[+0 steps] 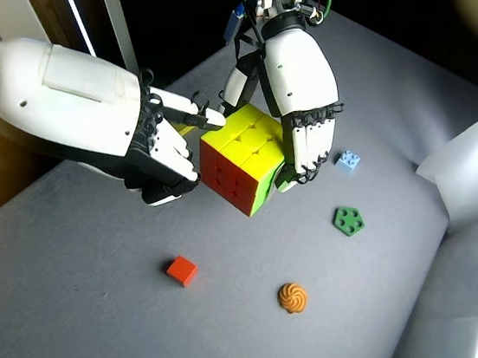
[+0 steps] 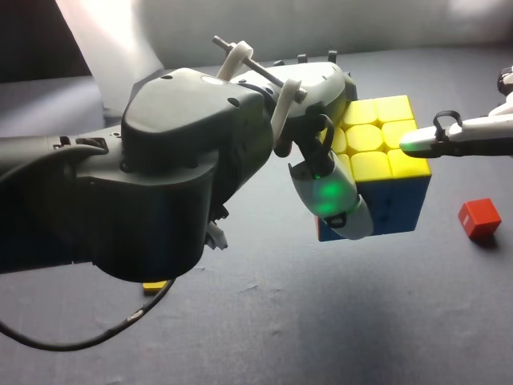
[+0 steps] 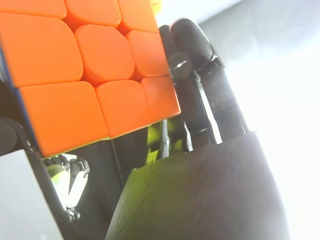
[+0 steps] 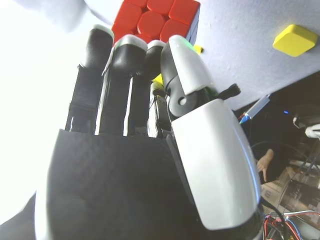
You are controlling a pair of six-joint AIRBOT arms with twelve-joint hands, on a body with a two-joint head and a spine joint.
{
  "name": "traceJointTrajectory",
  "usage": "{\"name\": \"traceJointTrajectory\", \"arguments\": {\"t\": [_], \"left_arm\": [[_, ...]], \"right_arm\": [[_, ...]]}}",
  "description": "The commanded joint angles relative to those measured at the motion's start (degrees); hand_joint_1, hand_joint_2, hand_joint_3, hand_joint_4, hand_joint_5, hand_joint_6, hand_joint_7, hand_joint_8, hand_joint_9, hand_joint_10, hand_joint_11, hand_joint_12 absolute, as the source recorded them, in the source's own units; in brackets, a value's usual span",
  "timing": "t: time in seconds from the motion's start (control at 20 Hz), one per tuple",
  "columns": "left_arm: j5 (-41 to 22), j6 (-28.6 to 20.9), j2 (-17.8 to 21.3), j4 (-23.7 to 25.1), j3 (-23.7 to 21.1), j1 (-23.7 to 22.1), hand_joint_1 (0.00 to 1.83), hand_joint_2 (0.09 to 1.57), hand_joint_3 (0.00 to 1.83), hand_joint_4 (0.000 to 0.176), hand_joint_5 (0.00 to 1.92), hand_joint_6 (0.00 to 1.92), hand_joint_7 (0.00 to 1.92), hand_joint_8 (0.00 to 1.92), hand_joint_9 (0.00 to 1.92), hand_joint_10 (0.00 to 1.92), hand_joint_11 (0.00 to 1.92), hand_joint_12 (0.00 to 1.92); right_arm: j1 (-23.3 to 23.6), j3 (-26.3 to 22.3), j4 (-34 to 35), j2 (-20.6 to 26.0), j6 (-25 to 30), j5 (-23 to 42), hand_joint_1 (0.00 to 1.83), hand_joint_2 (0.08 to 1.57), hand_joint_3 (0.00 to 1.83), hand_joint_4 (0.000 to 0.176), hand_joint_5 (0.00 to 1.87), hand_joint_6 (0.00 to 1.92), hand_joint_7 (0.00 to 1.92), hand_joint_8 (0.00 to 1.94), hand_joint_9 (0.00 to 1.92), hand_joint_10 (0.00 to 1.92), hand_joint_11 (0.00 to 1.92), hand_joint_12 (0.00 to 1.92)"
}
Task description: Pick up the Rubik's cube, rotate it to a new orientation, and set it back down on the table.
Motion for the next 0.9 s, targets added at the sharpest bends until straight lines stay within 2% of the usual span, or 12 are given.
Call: {"name": "traceJointTrajectory", "arguments": {"t": [0.0,0.1,0.25,0.5,0.7,0.85], "left_arm": [[0.18,-0.42,0.22,3.85,0.0,-1.18,1.34,1.21,0.0,0.0,0.81,1.06,0.74,1.41,0.73,1.55,0.53,1.53],[0.18,-0.38,0.14,3.81,0.06,-1.26,1.34,1.23,0.0,0.0,0.78,1.09,0.72,1.45,0.69,1.6,0.5,1.55],[0.18,-0.31,0.12,3.6,0.07,-1.3,1.35,1.21,0.0,0.0,0.8,1.08,0.75,1.38,0.75,1.52,0.54,1.5],[0.17,-0.24,0.09,3.53,0.1,-1.32,1.34,1.22,0.0,0.0,0.8,1.08,0.73,1.42,0.72,1.55,0.54,1.49],[0.17,-0.24,0.07,3.47,0.16,-1.33,1.35,1.21,0.0,0.0,0.8,1.09,0.76,1.37,0.73,1.54,0.55,1.49],[0.17,-0.23,0.07,3.45,0.19,-1.36,1.34,1.22,0.0,0.0,0.79,1.1,0.73,1.41,0.73,1.55,0.54,1.49]], "right_arm": [[0.23,-0.08,1.33,-0.05,-0.44,-3.8,1.28,1.33,0.02,0.176,0.0,0.0,0.57,1.72,0.64,1.92,0.42,1.92],[0.03,-0.07,1.33,-0.21,-0.68,-3.8,1.28,1.32,0.02,0.176,0.0,0.0,0.58,1.71,0.69,1.92,0.45,1.92],[-0.62,-0.07,1.33,-0.82,-0.81,-3.87,1.28,1.33,0.02,0.176,0.0,0.0,0.58,1.72,0.68,1.92,0.43,1.92],[-2.27,-0.06,1.33,-1.76,-0.82,-4.61,1.28,1.31,0.02,0.176,0.0,0.0,0.6,1.69,0.66,1.92,0.42,1.92],[-3.39,-0.07,1.33,-1.9,-0.82,-4.61,1.28,1.32,0.03,0.176,0.0,0.0,0.57,1.72,0.67,1.92,0.45,1.92],[-4.43,-0.07,1.33,-2.07,-0.82,-5.16,1.27,1.34,0.04,0.176,0.0,0.0,0.55,1.76,0.66,1.92,0.44,1.92]]}}
